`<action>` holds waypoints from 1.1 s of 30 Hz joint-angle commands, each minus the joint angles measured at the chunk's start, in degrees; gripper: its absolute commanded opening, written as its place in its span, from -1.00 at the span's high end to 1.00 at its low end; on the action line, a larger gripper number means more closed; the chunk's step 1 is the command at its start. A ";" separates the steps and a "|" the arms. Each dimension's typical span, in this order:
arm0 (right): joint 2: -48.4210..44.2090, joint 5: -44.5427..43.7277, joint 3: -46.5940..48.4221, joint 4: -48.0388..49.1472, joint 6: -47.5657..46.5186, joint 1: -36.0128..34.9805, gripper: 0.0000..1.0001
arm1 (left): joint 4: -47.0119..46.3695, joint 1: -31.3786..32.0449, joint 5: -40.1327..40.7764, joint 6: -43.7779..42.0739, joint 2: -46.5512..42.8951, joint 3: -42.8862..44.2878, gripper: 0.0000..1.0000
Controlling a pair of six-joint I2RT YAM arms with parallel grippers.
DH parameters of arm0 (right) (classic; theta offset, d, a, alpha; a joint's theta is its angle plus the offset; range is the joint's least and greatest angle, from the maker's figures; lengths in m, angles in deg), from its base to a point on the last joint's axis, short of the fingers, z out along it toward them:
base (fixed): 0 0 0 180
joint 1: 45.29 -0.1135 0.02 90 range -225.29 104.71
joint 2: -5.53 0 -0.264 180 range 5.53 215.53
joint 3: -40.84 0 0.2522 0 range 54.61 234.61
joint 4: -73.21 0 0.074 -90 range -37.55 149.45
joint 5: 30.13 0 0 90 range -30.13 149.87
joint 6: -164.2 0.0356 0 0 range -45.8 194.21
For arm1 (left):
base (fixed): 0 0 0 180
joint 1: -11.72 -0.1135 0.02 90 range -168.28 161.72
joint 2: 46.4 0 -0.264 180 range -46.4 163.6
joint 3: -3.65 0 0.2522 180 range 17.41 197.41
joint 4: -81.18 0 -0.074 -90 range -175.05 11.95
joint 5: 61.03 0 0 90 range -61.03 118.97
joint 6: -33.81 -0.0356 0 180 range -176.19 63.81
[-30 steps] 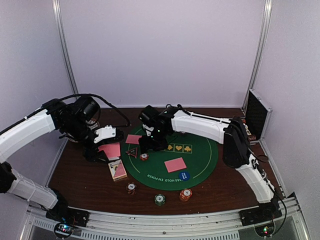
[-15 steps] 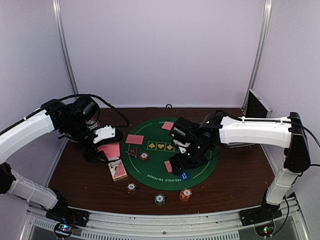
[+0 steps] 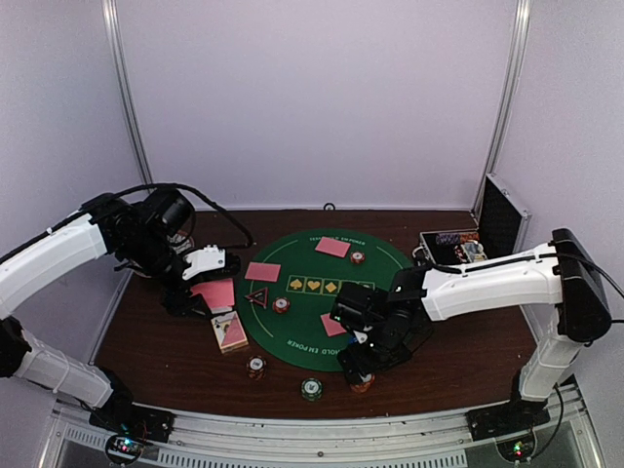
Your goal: Distribute texas hold em gaming equipment
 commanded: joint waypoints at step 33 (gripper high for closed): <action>4.26 -1.05 1.84 1.83 -0.72 -0.75 -0.12 | -1.23 0.13 -1.22 0.39 0.00 1.51 1.00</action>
